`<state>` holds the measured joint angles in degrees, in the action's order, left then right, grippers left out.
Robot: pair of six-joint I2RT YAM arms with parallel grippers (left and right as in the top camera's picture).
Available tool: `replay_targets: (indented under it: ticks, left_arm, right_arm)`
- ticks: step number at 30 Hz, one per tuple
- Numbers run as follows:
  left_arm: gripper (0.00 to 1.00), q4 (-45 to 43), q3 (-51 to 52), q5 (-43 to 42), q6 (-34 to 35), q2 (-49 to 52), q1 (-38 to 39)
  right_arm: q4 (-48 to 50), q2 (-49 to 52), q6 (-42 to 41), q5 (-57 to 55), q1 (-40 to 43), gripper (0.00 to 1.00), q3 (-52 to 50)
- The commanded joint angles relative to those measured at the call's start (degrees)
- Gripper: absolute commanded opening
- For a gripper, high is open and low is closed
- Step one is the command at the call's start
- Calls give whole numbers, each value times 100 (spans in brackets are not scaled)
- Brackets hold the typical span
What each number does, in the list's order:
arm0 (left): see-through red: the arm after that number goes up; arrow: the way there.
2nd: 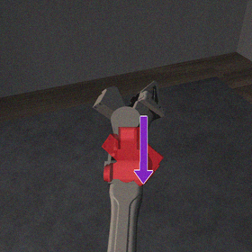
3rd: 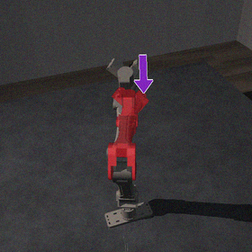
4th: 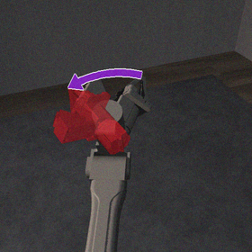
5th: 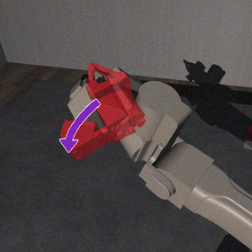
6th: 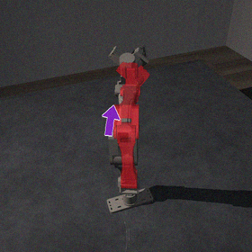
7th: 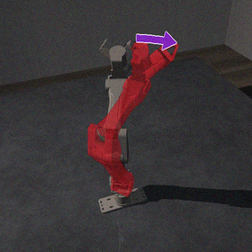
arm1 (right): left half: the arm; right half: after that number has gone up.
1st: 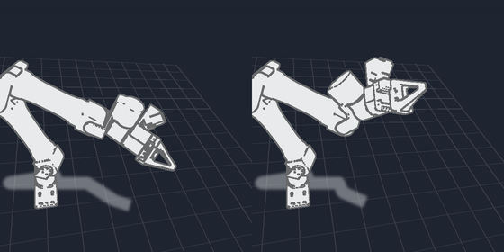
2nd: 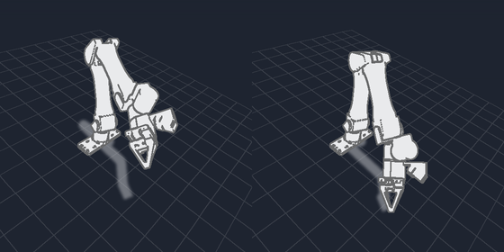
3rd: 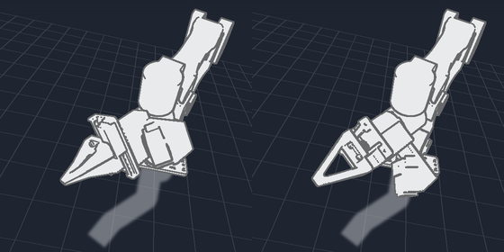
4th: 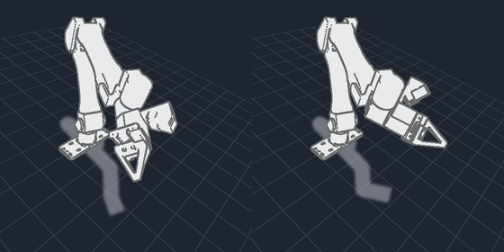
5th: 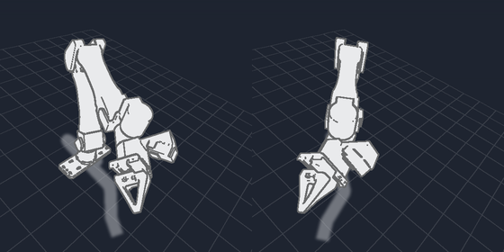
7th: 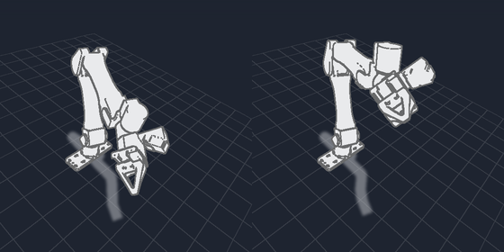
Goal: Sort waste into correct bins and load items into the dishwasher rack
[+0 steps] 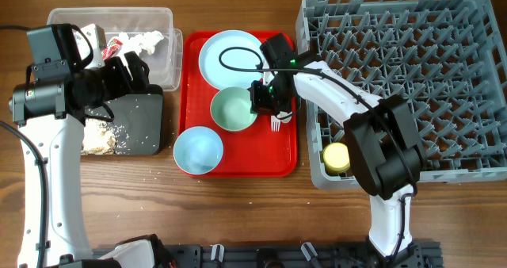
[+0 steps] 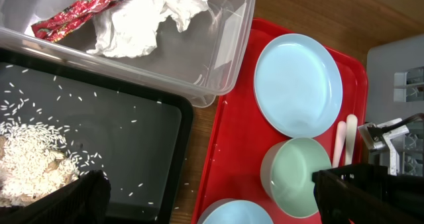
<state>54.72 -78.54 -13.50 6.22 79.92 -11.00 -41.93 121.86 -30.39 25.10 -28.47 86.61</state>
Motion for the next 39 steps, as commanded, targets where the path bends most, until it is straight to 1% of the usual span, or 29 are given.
replay_targets:
  ticks: [1,4,6,9,10,12,14,16,17,18,19,22,23,24,26,28,30,36,39]
  left_arm:
    - [100,2,-44,31,-131,35,-37]
    - [100,2,-44,31,-131,35,-37]
    - [100,2,-44,31,-131,35,-37]
    - [100,2,-44,31,-131,35,-37]
    - [100,2,-44,31,-131,35,-37]
    - [100,2,-44,31,-131,35,-37]
    - [100,2,-44,31,-131,35,-37]
    - [100,2,-44,31,-131,35,-37]
    - [100,2,-44,31,-131,35,-37]
    - [100,0,-44,31,-131,35,-37]
    - [100,0,-44,31,-131,35,-37]
    - [100,2,-44,31,-131,35,-37]
    - [100,2,-44,31,-131,35,-37]
    - [100,0,-44,31,-131,35,-37]
    - [100,2,-44,31,-131,35,-37]
    - [100,0,-44,31,-131,35,-37]
    - [100,2,-44,31,-131,35,-37]
    - [100,2,-44,31,-131,35,-37]
    - [100,0,-44,31,-131,35,-37]
  right_arm:
    - [4,15,-111,151,-44,4,31]
    - [-302,-337,-94,-310,11,4,72]
    - [-503,-807,17,-643,107,4,101]
    - [-658,-1825,39,-1735,354,4,243]
    - [-651,-2083,20,-2275,409,4,291]
    - [-621,-2581,26,-3869,444,4,374]
    - [-439,-2876,214,-5963,444,4,376]
    - [2,-2844,831,-7713,450,4,367]
    - [380,-2736,1268,-8314,474,4,352]
    - [903,-2588,1910,-8658,516,4,343]
    - [1377,-2430,2509,-8786,555,4,343]
    - [3274,-1766,4710,-9134,623,4,343]
    - [3751,-1576,5403,-9276,625,4,343]
    - [4509,-1259,6551,-9541,627,4,343]
    - [5556,-815,7855,-9930,638,4,343]
    - [6223,-463,8653,-10063,651,4,343]
    - [6378,-197,8905,-10059,658,4,343]
    - [6345,157,8856,-10118,675,4,245]
    - [6203,160,8463,-10069,667,4,157]
